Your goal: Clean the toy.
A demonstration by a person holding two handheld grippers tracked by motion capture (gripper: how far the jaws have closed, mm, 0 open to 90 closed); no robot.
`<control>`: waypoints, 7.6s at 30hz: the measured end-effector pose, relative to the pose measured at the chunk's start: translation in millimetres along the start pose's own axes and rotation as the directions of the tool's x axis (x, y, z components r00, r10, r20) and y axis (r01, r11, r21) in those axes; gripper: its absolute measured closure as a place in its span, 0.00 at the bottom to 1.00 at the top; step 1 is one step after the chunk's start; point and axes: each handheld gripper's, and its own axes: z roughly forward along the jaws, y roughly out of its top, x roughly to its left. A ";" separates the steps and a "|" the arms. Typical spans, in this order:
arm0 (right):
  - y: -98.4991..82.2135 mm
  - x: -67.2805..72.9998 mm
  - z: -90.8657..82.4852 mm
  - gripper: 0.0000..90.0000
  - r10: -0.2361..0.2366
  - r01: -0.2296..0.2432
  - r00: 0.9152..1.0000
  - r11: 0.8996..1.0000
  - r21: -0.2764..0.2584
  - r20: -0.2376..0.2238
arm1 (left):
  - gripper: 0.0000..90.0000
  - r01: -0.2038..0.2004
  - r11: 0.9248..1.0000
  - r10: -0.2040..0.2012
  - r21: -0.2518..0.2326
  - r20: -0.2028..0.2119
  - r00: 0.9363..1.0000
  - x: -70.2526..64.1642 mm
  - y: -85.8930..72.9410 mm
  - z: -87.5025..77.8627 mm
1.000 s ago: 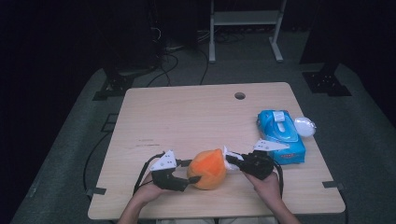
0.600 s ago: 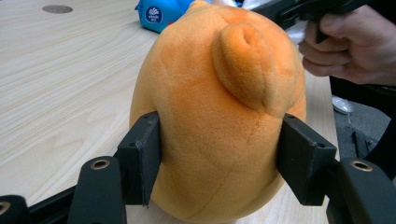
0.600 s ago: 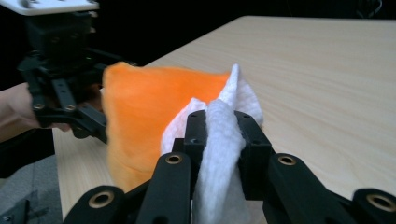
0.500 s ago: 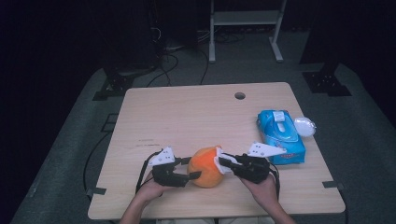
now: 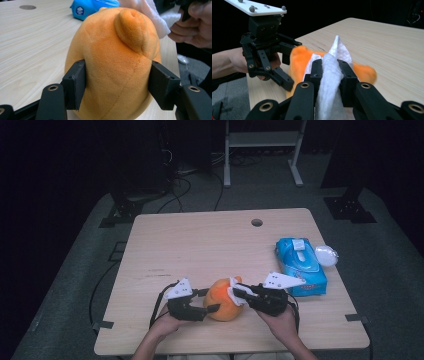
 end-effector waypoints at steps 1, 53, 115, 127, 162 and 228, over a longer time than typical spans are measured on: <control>-0.3 -0.4 0.2 0.84 0.002 -0.002 1.000 1.000 0.004 0.001 | 0.39 -0.004 1.000 0.004 0.005 0.013 1.000 -0.9 0.2 -0.1; -4.1 -40.9 -15.4 0.84 0.143 -0.145 0.988 0.989 0.024 0.055 | 0.40 -0.213 0.975 0.216 0.068 -0.045 0.975 -34.6 8.9 10.7; -0.7 -7.6 5.0 0.84 0.033 -0.035 0.998 0.998 0.045 0.044 | 0.16 -0.031 0.999 0.032 0.019 -0.051 0.998 -13.3 12.6 12.2; -2.1 -20.8 -1.8 0.84 0.012 -0.018 0.993 0.999 0.050 0.113 | 0.44 -0.055 0.998 0.057 0.024 -0.054 0.997 -16.7 15.5 8.1; 4.2 -0.4 4.6 0.84 -0.001 0.000 1.000 0.999 0.051 0.005 | 0.44 -0.056 0.996 0.061 0.071 -0.071 0.996 -21.3 15.1 4.4; 2.8 -4.3 1.9 0.84 -0.036 0.032 0.998 0.997 0.068 0.051 | 0.42 -0.120 0.991 0.125 0.058 -0.100 0.987 -32.3 12.3 16.9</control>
